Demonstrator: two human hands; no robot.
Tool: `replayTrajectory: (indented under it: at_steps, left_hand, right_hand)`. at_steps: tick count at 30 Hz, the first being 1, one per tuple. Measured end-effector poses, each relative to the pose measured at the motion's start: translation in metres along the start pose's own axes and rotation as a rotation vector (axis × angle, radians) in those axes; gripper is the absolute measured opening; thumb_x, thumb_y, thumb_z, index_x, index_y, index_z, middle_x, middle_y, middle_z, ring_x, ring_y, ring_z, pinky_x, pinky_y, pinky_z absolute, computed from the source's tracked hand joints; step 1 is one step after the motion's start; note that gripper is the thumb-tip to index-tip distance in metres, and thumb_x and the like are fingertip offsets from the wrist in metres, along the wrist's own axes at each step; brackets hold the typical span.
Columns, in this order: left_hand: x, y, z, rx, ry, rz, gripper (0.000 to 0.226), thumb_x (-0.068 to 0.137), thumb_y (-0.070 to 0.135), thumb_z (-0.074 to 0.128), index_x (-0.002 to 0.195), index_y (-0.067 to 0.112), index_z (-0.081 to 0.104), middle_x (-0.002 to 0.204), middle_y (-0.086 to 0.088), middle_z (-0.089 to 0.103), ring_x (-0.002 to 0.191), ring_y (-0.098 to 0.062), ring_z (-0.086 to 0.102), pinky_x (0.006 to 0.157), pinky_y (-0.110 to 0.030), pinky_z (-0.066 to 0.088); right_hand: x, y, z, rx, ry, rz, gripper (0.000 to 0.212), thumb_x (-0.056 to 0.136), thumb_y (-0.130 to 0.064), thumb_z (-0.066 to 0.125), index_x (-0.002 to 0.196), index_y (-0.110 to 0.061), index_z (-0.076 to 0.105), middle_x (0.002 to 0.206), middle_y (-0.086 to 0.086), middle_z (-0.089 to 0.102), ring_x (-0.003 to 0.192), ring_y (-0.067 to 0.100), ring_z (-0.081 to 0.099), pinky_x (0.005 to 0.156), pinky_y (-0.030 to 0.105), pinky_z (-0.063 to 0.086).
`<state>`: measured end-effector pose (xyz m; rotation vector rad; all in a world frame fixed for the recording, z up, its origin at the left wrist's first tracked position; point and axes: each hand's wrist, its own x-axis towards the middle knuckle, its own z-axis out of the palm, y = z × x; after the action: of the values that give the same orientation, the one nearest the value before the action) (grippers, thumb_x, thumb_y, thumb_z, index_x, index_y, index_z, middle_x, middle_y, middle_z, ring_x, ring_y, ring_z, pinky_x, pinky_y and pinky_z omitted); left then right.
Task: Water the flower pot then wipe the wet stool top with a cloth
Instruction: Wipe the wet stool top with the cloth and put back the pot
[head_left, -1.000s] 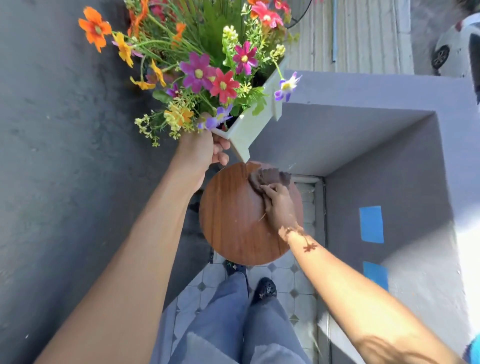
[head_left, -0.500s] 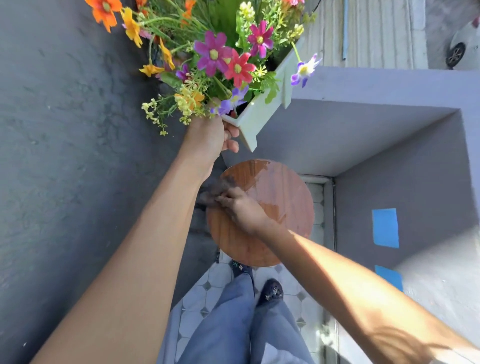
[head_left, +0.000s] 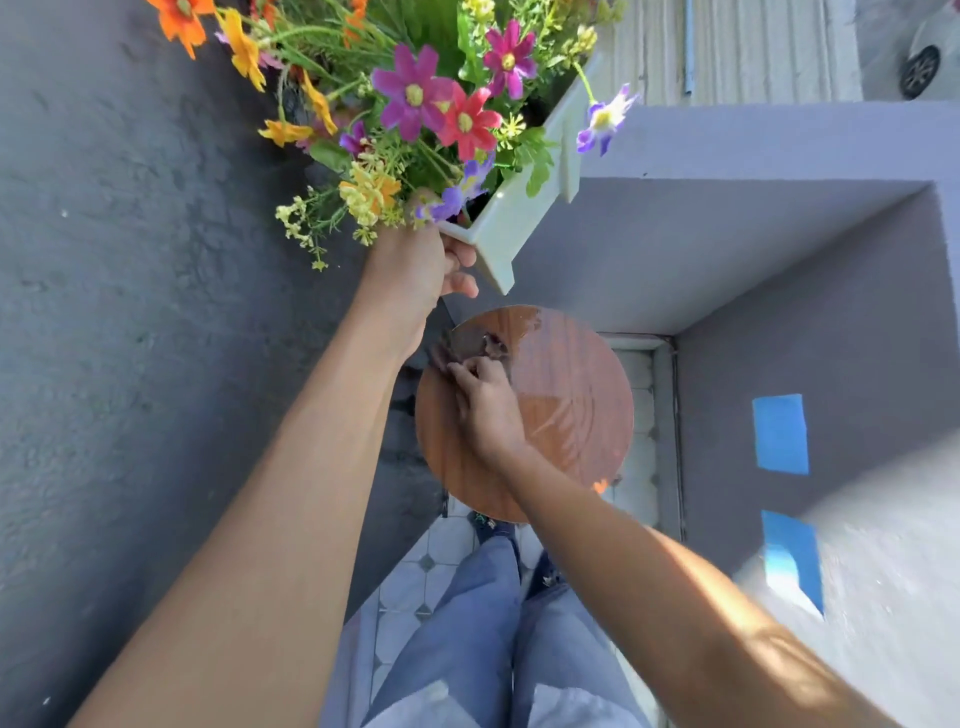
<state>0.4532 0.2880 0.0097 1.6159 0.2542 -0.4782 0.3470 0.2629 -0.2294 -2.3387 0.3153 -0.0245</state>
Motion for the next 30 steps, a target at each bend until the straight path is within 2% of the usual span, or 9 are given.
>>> replayTrajectory:
  at_steps: [4,7,10,12,16,18,22,27,30]
  left_hand:
    - [-0.003,-0.001,0.001,-0.008,0.003,-0.013,0.034,0.093,0.0,0.026,0.078,0.011,0.054,0.065,-0.008,0.05,0.038,-0.003,0.044,0.045,-0.027,0.043]
    - [-0.005,-0.001,0.001,-0.001,0.033,-0.018,0.036,0.093,-0.001,0.024,0.075,0.012,0.053,0.064,-0.007,0.05,0.04,-0.005,0.045,0.046,-0.028,0.044]
    - [-0.009,-0.003,0.0,0.026,0.012,-0.008,0.037,0.09,-0.005,0.024,0.073,0.011,0.053,0.067,-0.007,0.049,0.045,-0.007,0.044,0.049,-0.029,0.045]
    - [-0.012,-0.004,0.0,0.041,0.003,-0.003,0.038,0.089,-0.007,0.023,0.074,0.012,0.053,0.068,-0.007,0.049,0.046,-0.006,0.044,0.051,-0.03,0.045]
    - [-0.012,-0.007,0.002,0.042,0.021,-0.018,0.038,0.088,-0.006,0.024,0.073,0.013,0.053,0.067,-0.008,0.05,0.04,-0.005,0.044,0.047,-0.028,0.042]
    - [-0.01,-0.01,0.003,0.027,0.029,-0.036,0.036,0.09,-0.002,0.027,0.071,0.013,0.054,0.065,-0.008,0.051,0.038,-0.005,0.044,0.042,-0.025,0.039]
    - [-0.013,-0.016,0.005,0.042,0.009,-0.041,0.035,0.089,0.0,0.028,0.07,0.013,0.054,0.064,-0.007,0.052,0.038,-0.005,0.044,0.04,-0.024,0.037]
    - [-0.017,-0.018,0.01,0.018,0.042,-0.07,0.034,0.09,0.0,0.026,0.07,0.011,0.051,0.063,-0.008,0.051,0.036,-0.006,0.044,0.039,-0.024,0.035]
    - [-0.018,-0.018,0.01,0.006,0.049,-0.084,0.035,0.091,0.001,0.026,0.07,0.013,0.052,0.063,-0.006,0.051,0.037,-0.006,0.044,0.039,-0.024,0.034]
  right_hand:
    - [-0.047,-0.024,0.026,0.007,-0.227,-0.107,0.038,0.087,-0.007,0.055,0.124,-0.015,0.059,0.108,0.008,0.052,0.103,0.029,0.048,0.073,0.039,0.053]
    - [-0.059,-0.004,0.008,-0.023,-0.329,-0.202,0.045,0.093,-0.015,0.047,0.138,-0.018,0.047,0.116,0.009,0.048,0.107,0.028,0.046,0.076,0.039,0.052]
    - [-0.049,0.043,-0.035,-0.14,-0.203,-0.115,0.06,0.09,-0.023,0.055,0.147,-0.02,0.034,0.126,0.008,0.043,0.117,0.026,0.045,0.089,0.039,0.052]
    - [-0.033,0.085,-0.071,-0.232,-0.061,0.027,0.062,0.087,-0.022,0.062,0.145,-0.018,0.041,0.125,0.009,0.046,0.116,0.026,0.045,0.096,0.04,0.05]
    - [-0.017,0.125,-0.114,-0.377,0.112,0.162,0.038,0.093,-0.029,0.056,0.131,-0.024,0.059,0.11,0.009,0.057,0.097,0.033,0.048,0.082,0.047,0.049]
    - [-0.016,0.119,-0.113,-0.454,0.099,0.198,0.036,0.094,-0.032,0.055,0.129,-0.032,0.057,0.113,0.007,0.058,0.099,0.035,0.049,0.083,0.05,0.048]
    - [-0.013,0.093,-0.09,-0.386,0.116,0.285,0.038,0.092,-0.014,0.056,0.126,-0.032,0.061,0.111,0.007,0.059,0.097,0.035,0.05,0.074,0.044,0.053]
    - [-0.041,0.02,-0.039,-0.232,-0.06,0.183,0.054,0.091,-0.001,0.046,0.139,-0.026,0.046,0.125,0.008,0.047,0.11,0.034,0.042,0.079,0.045,0.052]
    - [-0.064,-0.016,-0.006,-0.231,-0.212,0.053,0.061,0.088,0.001,0.048,0.144,-0.02,0.038,0.137,0.013,0.04,0.114,0.04,0.039,0.074,0.047,0.055]
